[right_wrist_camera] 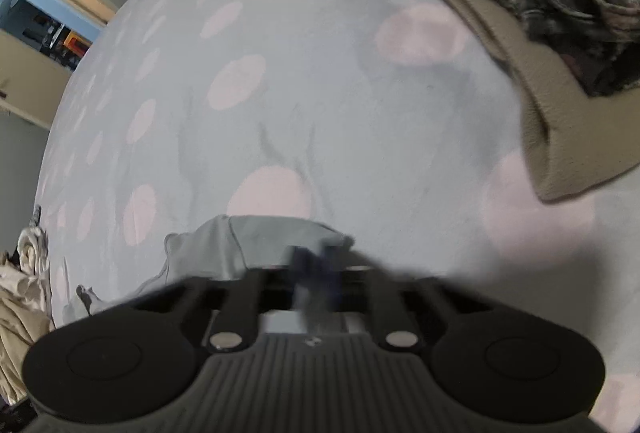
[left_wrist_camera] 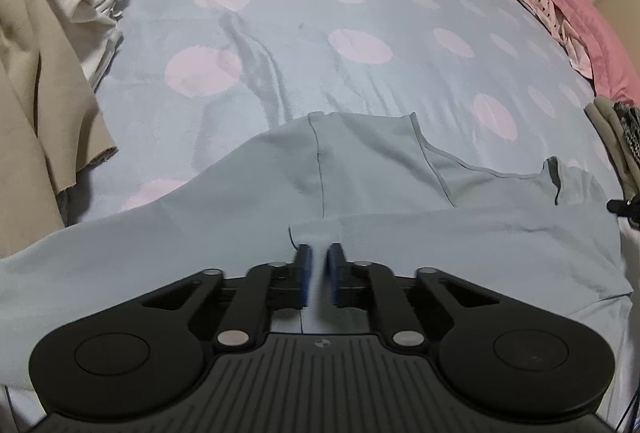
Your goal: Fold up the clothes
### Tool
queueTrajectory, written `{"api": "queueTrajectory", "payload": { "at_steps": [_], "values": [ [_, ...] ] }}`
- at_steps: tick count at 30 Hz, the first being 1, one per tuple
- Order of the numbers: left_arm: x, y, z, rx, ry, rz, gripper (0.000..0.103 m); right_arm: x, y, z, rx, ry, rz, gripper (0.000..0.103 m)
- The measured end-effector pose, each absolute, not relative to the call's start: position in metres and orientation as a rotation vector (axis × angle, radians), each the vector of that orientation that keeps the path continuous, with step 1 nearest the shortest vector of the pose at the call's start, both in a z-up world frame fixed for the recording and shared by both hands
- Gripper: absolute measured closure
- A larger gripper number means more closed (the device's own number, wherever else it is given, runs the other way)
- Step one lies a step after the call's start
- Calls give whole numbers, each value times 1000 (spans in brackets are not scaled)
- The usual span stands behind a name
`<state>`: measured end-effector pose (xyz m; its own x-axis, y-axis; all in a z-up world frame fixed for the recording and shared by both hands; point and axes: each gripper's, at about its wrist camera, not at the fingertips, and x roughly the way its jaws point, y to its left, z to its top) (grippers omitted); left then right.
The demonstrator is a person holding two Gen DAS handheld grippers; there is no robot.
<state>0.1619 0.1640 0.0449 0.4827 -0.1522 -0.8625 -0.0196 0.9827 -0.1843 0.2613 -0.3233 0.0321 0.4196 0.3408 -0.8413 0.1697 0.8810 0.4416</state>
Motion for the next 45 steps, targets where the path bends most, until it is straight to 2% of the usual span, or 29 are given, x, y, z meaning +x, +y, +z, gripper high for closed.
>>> {"api": "queueTrajectory", "payload": {
  "at_steps": [4, 11, 13, 14, 15, 17, 22, 29, 32, 34, 36, 45],
  "values": [
    [161, 160, 48, -178, 1043, -95, 99, 260, -331, 46, 468, 1061, 16, 100],
    [159, 160, 55, -173, 1009, -84, 95, 260, -319, 39, 354, 1066, -2, 98],
    [157, 163, 59, -185, 995, -76, 88, 258, -319, 44, 322, 1065, -3, 88],
    [155, 165, 61, -192, 992, -74, 87, 257, -321, 47, 314, 1064, 3, 74],
    [154, 166, 62, -199, 993, -73, 87, 254, -323, 50, 319, 1062, 21, 67],
    [152, 169, 64, -202, 994, -69, 86, 244, -329, 55, 333, 1062, 66, 68],
    [139, 177, 75, -183, 979, -46, 84, 213, -321, 65, 230, 1047, 148, 62],
    [106, 207, 110, -142, 944, 55, 78, 177, -302, 78, 84, 978, 188, 62],
    [85, 230, 129, -166, 911, 126, 72, 167, -297, 83, 119, 1008, 211, 62],
    [70, 245, 141, -185, 881, 171, 58, 159, -290, 88, 134, 1011, 230, 60],
    [57, 260, 148, -200, 859, 217, 54, 151, -281, 91, 134, 1014, 250, 54],
    [27, 308, 140, -261, 837, 390, 52, 113, -255, 98, 72, 1032, 308, 47]
  ]
}}
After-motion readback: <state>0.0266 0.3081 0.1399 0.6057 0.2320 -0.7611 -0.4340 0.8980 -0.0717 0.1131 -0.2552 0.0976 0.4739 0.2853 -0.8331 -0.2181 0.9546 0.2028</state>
